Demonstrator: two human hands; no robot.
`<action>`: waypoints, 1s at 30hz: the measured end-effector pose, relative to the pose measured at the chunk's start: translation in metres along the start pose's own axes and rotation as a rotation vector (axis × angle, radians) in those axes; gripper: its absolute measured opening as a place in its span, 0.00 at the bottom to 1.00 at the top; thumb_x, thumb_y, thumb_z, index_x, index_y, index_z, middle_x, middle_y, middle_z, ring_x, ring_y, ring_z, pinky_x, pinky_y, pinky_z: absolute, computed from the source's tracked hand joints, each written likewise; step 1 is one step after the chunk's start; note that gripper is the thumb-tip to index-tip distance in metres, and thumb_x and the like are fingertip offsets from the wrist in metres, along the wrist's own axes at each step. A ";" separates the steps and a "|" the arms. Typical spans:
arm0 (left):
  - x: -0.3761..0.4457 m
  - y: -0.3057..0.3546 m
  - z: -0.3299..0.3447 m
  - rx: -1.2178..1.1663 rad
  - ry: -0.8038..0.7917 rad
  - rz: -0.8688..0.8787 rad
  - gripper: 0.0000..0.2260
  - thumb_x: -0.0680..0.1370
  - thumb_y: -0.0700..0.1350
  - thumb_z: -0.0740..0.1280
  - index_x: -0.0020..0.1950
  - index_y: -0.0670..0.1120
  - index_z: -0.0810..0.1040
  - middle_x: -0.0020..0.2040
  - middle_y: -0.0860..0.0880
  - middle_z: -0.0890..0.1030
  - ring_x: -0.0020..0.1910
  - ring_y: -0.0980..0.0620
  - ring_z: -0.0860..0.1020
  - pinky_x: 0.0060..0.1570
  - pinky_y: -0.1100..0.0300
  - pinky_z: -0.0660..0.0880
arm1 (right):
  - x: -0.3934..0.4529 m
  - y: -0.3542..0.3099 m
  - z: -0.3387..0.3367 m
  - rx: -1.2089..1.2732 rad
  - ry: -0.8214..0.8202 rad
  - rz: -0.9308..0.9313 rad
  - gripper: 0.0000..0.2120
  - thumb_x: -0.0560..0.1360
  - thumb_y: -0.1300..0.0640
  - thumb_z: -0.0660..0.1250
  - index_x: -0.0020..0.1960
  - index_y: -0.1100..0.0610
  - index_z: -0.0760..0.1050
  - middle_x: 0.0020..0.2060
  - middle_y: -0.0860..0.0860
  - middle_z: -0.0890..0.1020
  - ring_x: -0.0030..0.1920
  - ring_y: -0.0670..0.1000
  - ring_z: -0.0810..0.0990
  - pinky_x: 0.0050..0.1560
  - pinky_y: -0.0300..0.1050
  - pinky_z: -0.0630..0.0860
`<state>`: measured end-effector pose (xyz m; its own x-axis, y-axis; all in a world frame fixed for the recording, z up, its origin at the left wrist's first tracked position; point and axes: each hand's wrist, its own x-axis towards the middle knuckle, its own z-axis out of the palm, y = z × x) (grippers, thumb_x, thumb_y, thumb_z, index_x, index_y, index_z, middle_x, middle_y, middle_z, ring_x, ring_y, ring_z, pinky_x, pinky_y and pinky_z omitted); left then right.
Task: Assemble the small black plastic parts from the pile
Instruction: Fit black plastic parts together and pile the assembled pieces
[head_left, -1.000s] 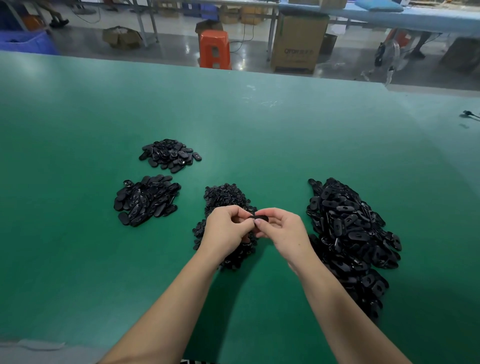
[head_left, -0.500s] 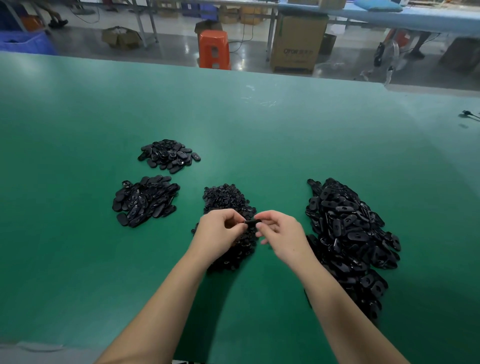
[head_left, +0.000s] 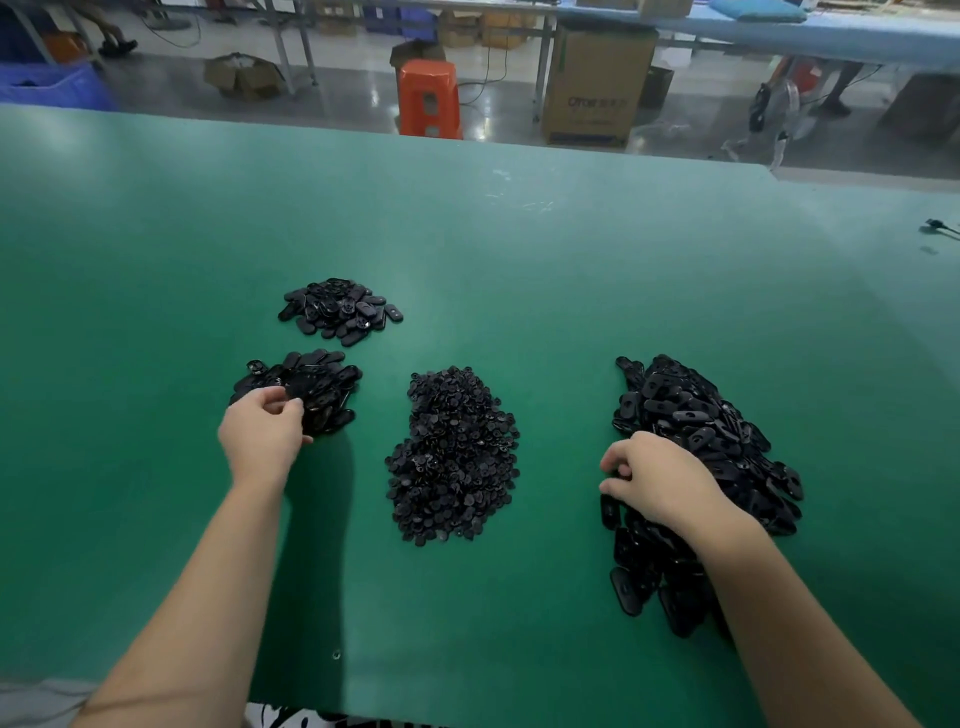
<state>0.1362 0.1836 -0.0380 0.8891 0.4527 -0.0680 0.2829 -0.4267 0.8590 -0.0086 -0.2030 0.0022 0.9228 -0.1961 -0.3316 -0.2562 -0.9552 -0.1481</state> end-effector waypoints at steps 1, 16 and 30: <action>-0.002 0.001 0.001 0.005 0.010 0.016 0.13 0.79 0.41 0.67 0.64 0.45 0.80 0.50 0.48 0.84 0.31 0.48 0.82 0.34 0.61 0.74 | -0.001 -0.001 0.002 -0.038 -0.024 -0.006 0.14 0.77 0.45 0.71 0.61 0.47 0.78 0.53 0.47 0.74 0.52 0.51 0.79 0.52 0.46 0.76; -0.037 -0.002 0.018 0.481 -0.546 0.357 0.04 0.79 0.46 0.71 0.48 0.56 0.82 0.44 0.60 0.80 0.42 0.62 0.76 0.37 0.67 0.69 | 0.011 -0.013 0.019 -0.026 0.034 -0.023 0.10 0.77 0.48 0.70 0.54 0.52 0.75 0.49 0.48 0.79 0.48 0.52 0.76 0.45 0.45 0.72; -0.044 0.003 0.029 0.576 -0.542 0.440 0.01 0.78 0.48 0.73 0.47 0.52 0.83 0.44 0.56 0.79 0.42 0.58 0.76 0.41 0.61 0.71 | 0.011 -0.039 0.032 0.033 0.112 -0.033 0.19 0.78 0.42 0.68 0.62 0.51 0.70 0.54 0.49 0.74 0.45 0.51 0.75 0.44 0.45 0.70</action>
<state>0.1080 0.1397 -0.0470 0.9659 -0.2126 -0.1478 -0.1161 -0.8656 0.4870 0.0025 -0.1610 -0.0253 0.9569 -0.1897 -0.2201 -0.2324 -0.9543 -0.1880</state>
